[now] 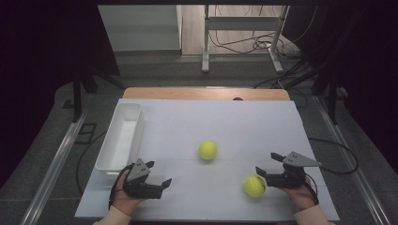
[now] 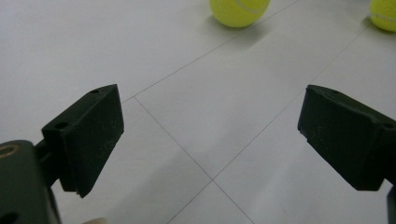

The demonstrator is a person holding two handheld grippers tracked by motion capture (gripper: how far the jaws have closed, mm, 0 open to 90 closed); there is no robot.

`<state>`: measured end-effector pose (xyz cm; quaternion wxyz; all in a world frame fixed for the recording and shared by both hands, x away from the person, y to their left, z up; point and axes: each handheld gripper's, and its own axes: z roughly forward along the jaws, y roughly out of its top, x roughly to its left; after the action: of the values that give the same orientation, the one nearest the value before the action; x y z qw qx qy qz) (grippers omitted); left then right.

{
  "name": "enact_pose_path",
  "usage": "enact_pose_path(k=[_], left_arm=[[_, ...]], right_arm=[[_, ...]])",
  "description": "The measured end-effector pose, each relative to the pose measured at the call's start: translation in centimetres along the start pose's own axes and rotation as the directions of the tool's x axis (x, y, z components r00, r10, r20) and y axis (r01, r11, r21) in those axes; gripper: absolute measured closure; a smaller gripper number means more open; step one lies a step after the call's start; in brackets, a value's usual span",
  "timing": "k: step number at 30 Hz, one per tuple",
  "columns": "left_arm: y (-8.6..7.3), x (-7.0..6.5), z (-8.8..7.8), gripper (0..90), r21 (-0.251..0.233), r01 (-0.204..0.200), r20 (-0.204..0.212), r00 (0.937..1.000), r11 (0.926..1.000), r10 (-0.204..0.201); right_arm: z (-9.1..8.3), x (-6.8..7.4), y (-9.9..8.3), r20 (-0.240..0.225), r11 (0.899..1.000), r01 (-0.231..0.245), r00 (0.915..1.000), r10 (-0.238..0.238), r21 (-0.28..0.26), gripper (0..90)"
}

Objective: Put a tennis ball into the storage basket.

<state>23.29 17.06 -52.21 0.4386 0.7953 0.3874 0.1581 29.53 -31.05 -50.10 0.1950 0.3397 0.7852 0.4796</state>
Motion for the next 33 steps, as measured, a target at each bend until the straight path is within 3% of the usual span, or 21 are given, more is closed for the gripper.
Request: enact_pose_path(k=[33], left_arm=[[1.2, -0.6, 0.8, 7.9, 0.004, -0.009, 0.013, 0.9999, 0.9999, 0.009]], right_arm=[[0.3, 0.1, 0.0, 0.001, 1.0, 0.01, 1.0, -0.01, 0.009, 14.1]])
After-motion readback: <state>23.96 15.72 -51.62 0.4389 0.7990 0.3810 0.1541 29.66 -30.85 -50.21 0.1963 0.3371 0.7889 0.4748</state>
